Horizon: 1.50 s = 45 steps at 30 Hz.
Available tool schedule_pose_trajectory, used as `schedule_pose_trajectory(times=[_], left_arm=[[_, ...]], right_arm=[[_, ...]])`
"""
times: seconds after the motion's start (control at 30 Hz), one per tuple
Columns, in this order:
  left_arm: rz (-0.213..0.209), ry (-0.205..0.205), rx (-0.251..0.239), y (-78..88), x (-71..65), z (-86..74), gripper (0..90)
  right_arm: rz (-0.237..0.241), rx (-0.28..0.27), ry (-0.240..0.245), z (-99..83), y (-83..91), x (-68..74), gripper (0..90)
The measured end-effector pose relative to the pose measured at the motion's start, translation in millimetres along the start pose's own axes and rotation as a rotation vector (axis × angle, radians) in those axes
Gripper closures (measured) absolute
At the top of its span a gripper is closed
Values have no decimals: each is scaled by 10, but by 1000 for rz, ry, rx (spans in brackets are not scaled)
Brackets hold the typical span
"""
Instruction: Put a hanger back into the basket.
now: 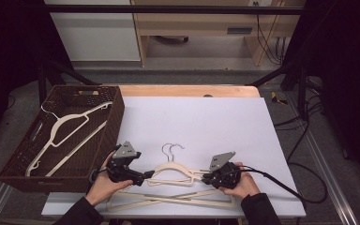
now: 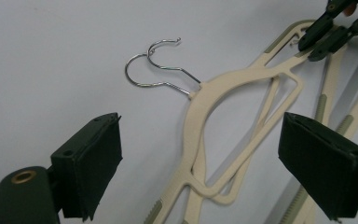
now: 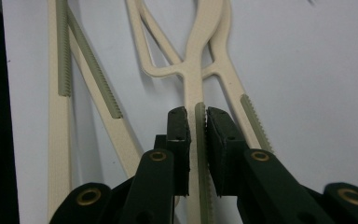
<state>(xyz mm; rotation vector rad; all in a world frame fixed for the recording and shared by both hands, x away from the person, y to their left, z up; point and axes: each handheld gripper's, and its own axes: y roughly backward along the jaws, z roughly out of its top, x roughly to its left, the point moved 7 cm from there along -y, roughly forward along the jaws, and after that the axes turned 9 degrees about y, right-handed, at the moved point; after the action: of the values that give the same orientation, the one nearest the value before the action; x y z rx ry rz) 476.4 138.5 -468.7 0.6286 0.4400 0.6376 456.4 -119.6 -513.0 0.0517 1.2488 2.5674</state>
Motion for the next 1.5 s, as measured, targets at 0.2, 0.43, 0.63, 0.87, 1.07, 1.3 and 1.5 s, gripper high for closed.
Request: schedule_pose_trajectory(times=[0.2, 0.43, 0.63, 0.87, 1.07, 1.3, 1.5], left_arm=[[8, -17, 50, -245, -16, 78, 179], [11, -32, 97, -353, 7, 31, 215], [-3, -31, 84, -372, -20, 32, 223], [-2, -55, 125, -506, -23, -11, 261], [-4, -54, 153, -596, 9, -46, 384], [-25, -52, 181, -638, 13, -79, 554], [-23, -76, 188, -609, -23, -80, 693]], right_arm=[[-8, -25, 5, 50, 83, 13, 799], [-4, -24, 0, 79, 117, 33, 799], [-15, -44, -10, 107, 149, 42, 800], [-42, -80, 30, 198, 242, 71, 801], [-40, -102, 41, 245, 285, 97, 800], [-37, -93, 36, 238, 274, 103, 800], [-30, -103, 33, 241, 275, 101, 798]])
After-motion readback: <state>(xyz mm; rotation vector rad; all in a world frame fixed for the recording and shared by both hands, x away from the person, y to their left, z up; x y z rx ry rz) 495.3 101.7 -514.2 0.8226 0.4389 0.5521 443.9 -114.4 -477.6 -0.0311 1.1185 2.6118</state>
